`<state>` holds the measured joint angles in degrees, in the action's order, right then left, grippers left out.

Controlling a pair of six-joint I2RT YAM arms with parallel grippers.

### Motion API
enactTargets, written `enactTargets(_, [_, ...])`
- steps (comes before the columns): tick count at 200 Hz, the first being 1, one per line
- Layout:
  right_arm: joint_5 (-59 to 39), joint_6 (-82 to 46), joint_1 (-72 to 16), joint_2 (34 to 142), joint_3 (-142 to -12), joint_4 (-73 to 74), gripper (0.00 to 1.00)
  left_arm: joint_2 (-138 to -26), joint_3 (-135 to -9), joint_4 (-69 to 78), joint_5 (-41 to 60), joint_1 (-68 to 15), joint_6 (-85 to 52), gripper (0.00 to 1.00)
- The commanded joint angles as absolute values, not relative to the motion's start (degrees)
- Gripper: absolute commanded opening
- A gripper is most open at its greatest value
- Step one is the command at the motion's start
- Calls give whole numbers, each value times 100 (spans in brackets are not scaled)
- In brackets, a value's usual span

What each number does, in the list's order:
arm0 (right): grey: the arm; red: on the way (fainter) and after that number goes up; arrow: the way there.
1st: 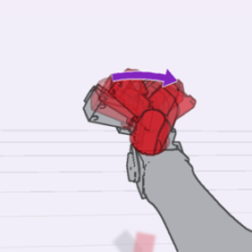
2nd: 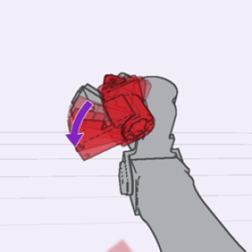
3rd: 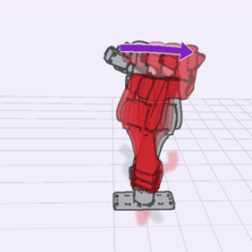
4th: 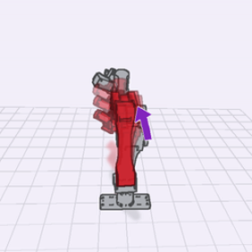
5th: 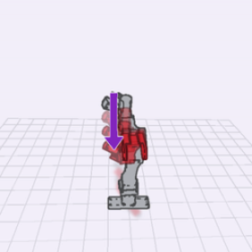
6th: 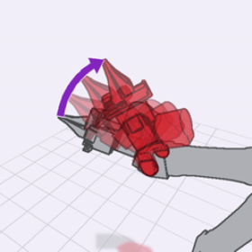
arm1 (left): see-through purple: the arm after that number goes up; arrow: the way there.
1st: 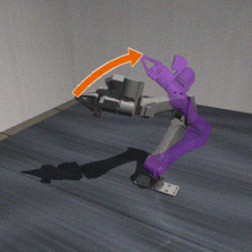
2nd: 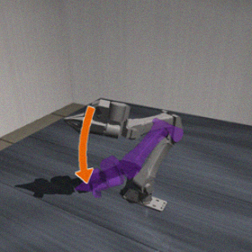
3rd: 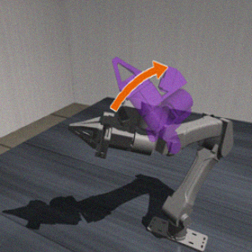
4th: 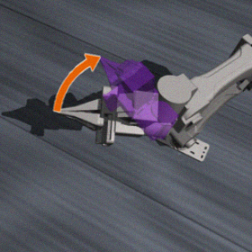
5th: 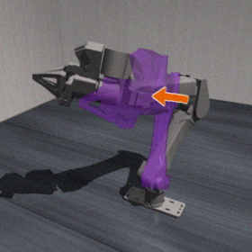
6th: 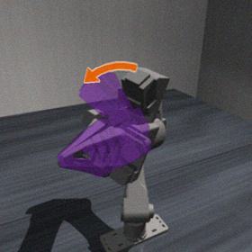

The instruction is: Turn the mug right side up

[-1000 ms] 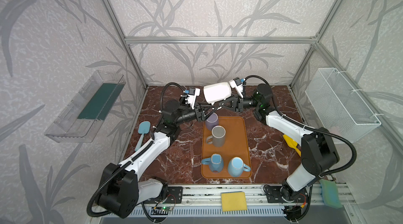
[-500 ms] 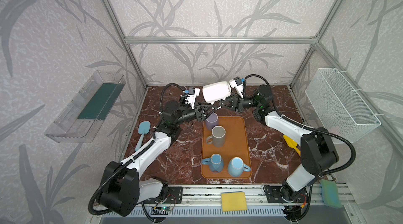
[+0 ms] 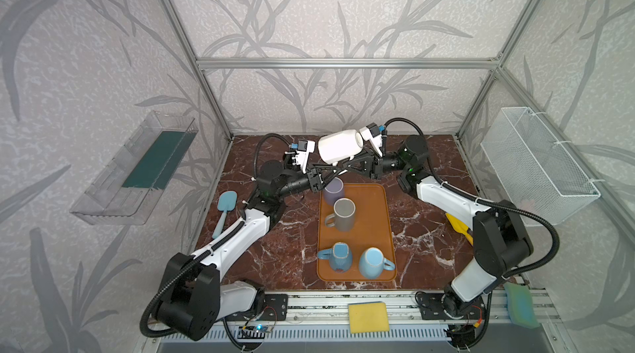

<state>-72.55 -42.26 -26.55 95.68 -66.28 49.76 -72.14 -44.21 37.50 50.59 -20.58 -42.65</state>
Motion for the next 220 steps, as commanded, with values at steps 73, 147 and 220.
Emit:
enactTargets(73, [-7478,-3687,-2760,9554,-6504,4610,0,-7109,-4513,4533,5046,-2065,-4305,17])
enactTargets(147, [-7655,-4616,-2838,10032,-6544,6045,0,-7272,-4453,5197,5238,-2065,-4681,24])
enactTargets(220, [-7811,-5089,-2933,10195,-6579,6706,0,-7374,-4471,5369,5239,-2065,-4810,29])
